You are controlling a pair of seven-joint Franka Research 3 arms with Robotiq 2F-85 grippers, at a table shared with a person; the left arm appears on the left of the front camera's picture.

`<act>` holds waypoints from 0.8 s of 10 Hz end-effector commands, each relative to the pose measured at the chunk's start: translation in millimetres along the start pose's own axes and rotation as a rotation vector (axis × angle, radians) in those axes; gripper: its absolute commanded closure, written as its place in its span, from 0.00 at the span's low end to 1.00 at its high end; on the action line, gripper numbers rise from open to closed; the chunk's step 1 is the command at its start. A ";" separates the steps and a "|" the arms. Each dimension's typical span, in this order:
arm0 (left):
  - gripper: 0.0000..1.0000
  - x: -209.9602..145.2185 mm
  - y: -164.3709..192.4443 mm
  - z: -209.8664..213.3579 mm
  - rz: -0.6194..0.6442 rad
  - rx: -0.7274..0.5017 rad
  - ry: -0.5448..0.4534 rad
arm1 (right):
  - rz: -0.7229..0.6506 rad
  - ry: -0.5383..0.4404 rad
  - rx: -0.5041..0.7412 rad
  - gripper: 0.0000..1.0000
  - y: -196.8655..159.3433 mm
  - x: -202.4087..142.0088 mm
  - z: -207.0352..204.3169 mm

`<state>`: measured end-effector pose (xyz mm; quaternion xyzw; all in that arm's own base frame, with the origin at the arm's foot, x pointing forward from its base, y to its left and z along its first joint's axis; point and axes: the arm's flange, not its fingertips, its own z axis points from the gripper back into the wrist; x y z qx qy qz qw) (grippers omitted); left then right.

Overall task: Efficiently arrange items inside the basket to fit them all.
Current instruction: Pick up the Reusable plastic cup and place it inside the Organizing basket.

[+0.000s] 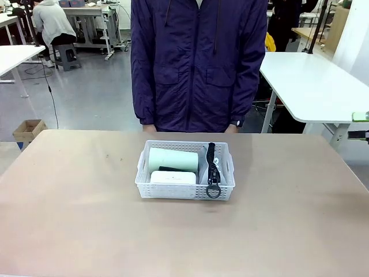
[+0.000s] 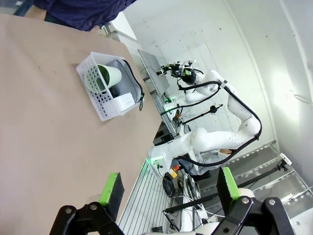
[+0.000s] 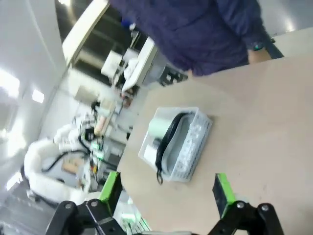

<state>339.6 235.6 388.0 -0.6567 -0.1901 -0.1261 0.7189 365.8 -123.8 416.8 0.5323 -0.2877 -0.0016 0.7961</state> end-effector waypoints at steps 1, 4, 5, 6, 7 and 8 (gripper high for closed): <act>0.00 0.0 -3.5 -2.5 0.005 0.007 0.007 | 0.081 0.068 -0.001 0.00 19.5 -4.9 15.3; 0.00 0.0 -3.5 -2.5 0.005 0.007 0.007 | 0.081 0.068 -0.001 0.00 19.5 -4.9 15.3; 0.00 0.0 -3.5 -2.5 0.005 0.007 0.007 | 0.081 0.068 -0.001 0.00 19.5 -4.9 15.3; 0.00 0.0 -3.5 -2.5 0.005 0.007 0.007 | 0.081 0.068 -0.001 0.00 19.5 -4.9 15.3; 0.00 0.0 -3.5 -2.5 0.005 0.007 0.007 | 0.081 0.068 -0.001 0.00 19.5 -4.9 15.3; 0.00 0.0 -3.5 -2.5 0.005 0.007 0.007 | 0.081 0.068 -0.001 0.00 19.5 -4.9 15.3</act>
